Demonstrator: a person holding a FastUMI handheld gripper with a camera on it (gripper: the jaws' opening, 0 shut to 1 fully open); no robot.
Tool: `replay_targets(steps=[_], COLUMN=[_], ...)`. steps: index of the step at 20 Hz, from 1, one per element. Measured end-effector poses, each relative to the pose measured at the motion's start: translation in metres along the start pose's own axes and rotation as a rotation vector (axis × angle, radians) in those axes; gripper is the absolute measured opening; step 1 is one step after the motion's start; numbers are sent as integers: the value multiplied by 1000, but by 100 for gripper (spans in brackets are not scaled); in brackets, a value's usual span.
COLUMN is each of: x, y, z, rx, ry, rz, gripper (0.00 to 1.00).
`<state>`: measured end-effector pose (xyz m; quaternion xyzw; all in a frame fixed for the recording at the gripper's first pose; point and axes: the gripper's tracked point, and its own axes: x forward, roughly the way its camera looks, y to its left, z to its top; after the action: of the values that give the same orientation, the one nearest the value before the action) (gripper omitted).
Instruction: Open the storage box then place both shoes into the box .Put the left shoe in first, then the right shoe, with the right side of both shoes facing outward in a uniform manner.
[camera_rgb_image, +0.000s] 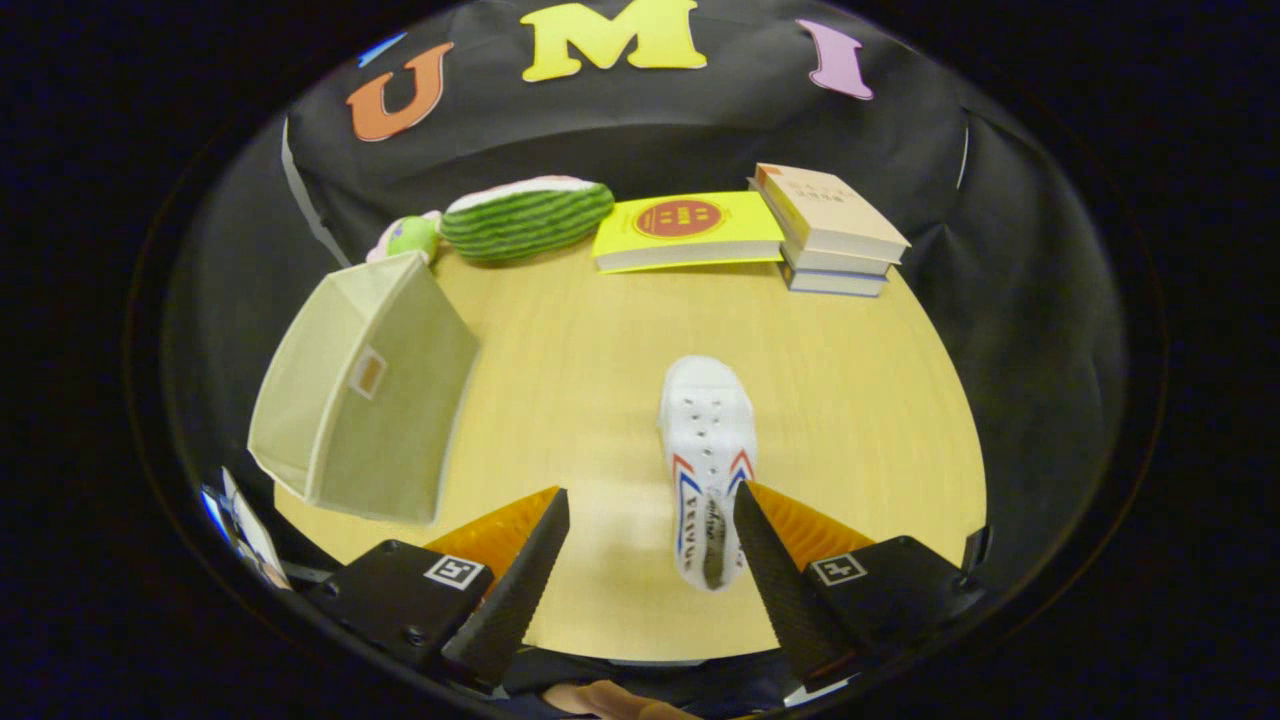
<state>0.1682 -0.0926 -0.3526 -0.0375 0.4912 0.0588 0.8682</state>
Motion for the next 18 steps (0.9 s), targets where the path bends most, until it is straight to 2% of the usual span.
replay_targets(steps=[6,8,11,13,14,16,18], x=[36,51,68,77,81,93,94], y=[-74,-77,-65,-73,-78,-55,-55], z=[-25,-28,-39,-33,-28,-28,-29], rx=[-57,-31,-14,13,36,29,33], ry=[77,96,162,160,143,152,157], rz=[-115,-79,27,-5,-28,78,63], gripper=[100,100,100,98,85,59,34])
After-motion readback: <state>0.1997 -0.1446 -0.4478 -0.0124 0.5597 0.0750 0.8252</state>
